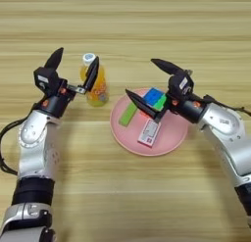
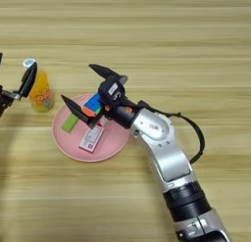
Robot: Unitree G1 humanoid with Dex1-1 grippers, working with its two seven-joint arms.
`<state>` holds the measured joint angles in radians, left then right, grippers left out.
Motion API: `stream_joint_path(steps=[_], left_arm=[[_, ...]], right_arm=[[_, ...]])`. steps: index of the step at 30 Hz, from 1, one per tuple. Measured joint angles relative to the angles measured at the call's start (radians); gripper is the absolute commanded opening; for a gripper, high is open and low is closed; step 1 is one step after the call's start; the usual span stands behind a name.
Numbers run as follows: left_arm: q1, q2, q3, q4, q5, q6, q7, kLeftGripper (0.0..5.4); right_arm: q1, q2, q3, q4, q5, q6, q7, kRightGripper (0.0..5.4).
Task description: Move the objects on the table
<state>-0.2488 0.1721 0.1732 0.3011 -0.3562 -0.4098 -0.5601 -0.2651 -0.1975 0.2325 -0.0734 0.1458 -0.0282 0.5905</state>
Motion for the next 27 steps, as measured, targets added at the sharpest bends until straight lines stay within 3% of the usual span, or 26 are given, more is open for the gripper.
stream_joint_path(steps=[6, 15, 23, 27], left_arm=[[0.014, 0.003, 0.003, -0.024, -0.001, 0.011, 0.009, 5.39], [0.017, 0.004, 0.023, -0.037, -0.042, 0.046, 0.01, 5.39], [0.018, 0.0, 0.029, -0.035, -0.042, 0.051, 0.013, 5.39], [0.023, -0.001, 0.029, -0.035, -0.042, 0.051, 0.018, 5.39]], right_arm=[[0.006, -0.042, -0.019, 0.069, -0.022, 0.002, -0.01, 5.4], [-0.012, -0.043, -0.036, 0.213, -0.042, -0.004, -0.014, 5.4], [-0.051, -0.015, -0.031, 0.298, -0.039, 0.007, 0.013, 5.4], [-0.061, 0.012, -0.031, 0.321, -0.004, 0.042, 0.05, 5.4]])
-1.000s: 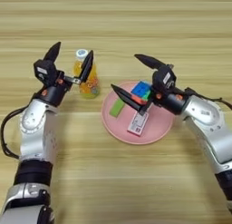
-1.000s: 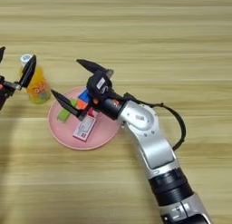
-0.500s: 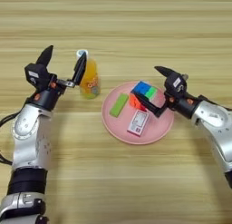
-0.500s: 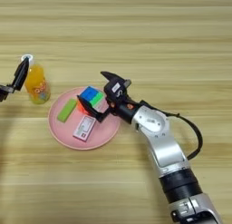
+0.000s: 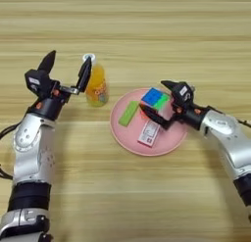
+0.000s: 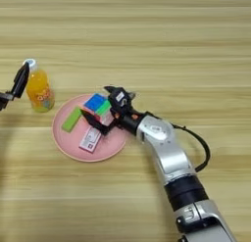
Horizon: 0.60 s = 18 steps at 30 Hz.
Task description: Move the objects on the table
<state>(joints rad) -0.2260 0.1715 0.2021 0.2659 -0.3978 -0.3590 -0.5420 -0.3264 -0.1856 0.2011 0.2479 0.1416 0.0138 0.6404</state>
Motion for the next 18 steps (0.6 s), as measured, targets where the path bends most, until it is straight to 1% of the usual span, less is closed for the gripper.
stream_joint_path(steps=[9, 11, 18], left_arm=[[0.004, -0.001, -0.002, 0.0, 0.0, 0.0, 0.007, 5.39], [0.004, -0.001, -0.002, 0.0, 0.0, 0.0, 0.007, 5.39], [0.004, -0.002, -0.011, -0.001, 0.0, 0.0, 0.007, 5.39]], right_arm=[[-0.026, 0.016, -0.01, 0.079, -0.003, -0.001, -0.008, 5.4], [-0.032, 0.016, -0.013, 0.099, -0.016, -0.001, -0.022, 5.4], [-0.036, 0.025, -0.009, 0.132, -0.037, -0.002, -0.021, 5.4]])
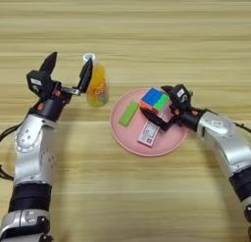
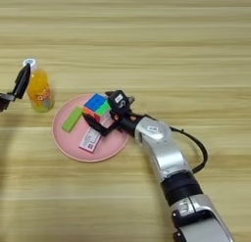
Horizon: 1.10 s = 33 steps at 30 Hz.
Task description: Move the objects on the table
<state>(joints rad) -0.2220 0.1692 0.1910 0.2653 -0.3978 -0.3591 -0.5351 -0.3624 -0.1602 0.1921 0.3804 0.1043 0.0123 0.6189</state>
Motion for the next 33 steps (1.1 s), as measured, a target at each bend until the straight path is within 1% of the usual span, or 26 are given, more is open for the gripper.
stream_joint_path(steps=[9, 15, 21, 24, 25, 27, 29, 33], left_arm=[[0.0, 0.0, -0.001, -0.001, 0.0, 0.0, 0.001, 5.39], [0.0, 0.0, -0.001, -0.001, 0.0, 0.0, 0.002, 5.4], [0.0, 0.0, -0.001, -0.001, 0.0, 0.0, 0.002, 5.4], [0.0, -0.001, -0.001, -0.001, 0.0, 0.0, 0.002, 5.4], [0.0, -0.001, -0.001, -0.001, 0.0, 0.0, 0.002, 5.4], [0.0, -0.001, -0.001, -0.001, 0.0, 0.0, 0.002, 5.4], [0.0, -0.001, -0.002, -0.001, 0.0, 0.0, 0.002, 5.4], [0.0, -0.001, -0.002, -0.001, 0.0, 0.0, 0.002, 5.4]], right_arm=[[-0.001, 0.008, 0.006, 0.03, -0.004, 0.002, 0.002, 5.4], [-0.015, 0.01, 0.0, 0.06, -0.004, 0.002, 0.0, 4.78], [-0.02, 0.011, -0.005, 0.077, -0.008, 0.001, -0.003, 4.0], [-0.02, 0.012, -0.006, 0.08, -0.009, -0.001, -0.005, 3.78], [-0.021, 0.012, -0.006, 0.08, -0.011, -0.002, -0.007, 3.59], [-0.021, 0.013, -0.006, 0.08, -0.017, -0.003, -0.012, 3.51], [-0.02, 0.013, -0.007, 0.076, -0.02, -0.003, -0.018, 3.31], [-0.02, 0.012, -0.007, 0.052, -0.021, -0.003, -0.02, 3.31]])
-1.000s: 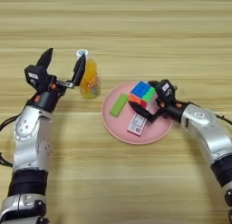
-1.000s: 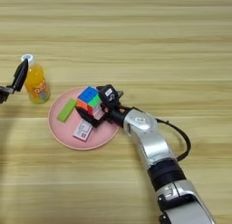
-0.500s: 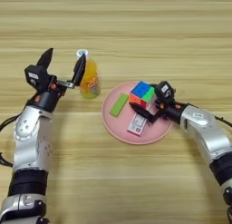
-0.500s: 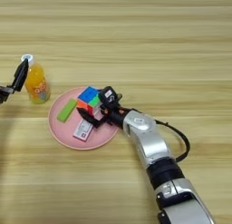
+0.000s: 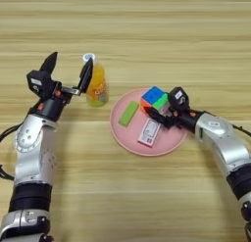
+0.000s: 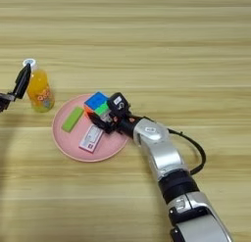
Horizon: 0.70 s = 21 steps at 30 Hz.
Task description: Move the objects on the table
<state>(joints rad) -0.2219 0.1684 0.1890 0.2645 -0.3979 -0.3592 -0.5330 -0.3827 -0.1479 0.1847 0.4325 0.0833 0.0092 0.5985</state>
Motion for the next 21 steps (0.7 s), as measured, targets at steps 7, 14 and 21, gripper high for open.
stream_joint_path(steps=[7, 14, 21], left_arm=[[0.0, -0.001, 0.0, 0.0, 0.0, 0.0, 0.001, 5.4], [0.0, -0.001, 0.0, 0.001, 0.002, -0.001, 0.002, 5.4], [0.0, -0.001, -0.001, 0.002, 0.009, -0.005, 0.003, 5.4]], right_arm=[[0.0, -0.004, -0.015, -0.063, 0.001, 0.003, -0.001, 3.31], [-0.005, -0.037, -0.081, -0.105, 0.02, 0.005, -0.011, 3.31], [-0.03, -0.098, -0.156, -0.093, 0.024, 0.004, -0.028, 3.31]])
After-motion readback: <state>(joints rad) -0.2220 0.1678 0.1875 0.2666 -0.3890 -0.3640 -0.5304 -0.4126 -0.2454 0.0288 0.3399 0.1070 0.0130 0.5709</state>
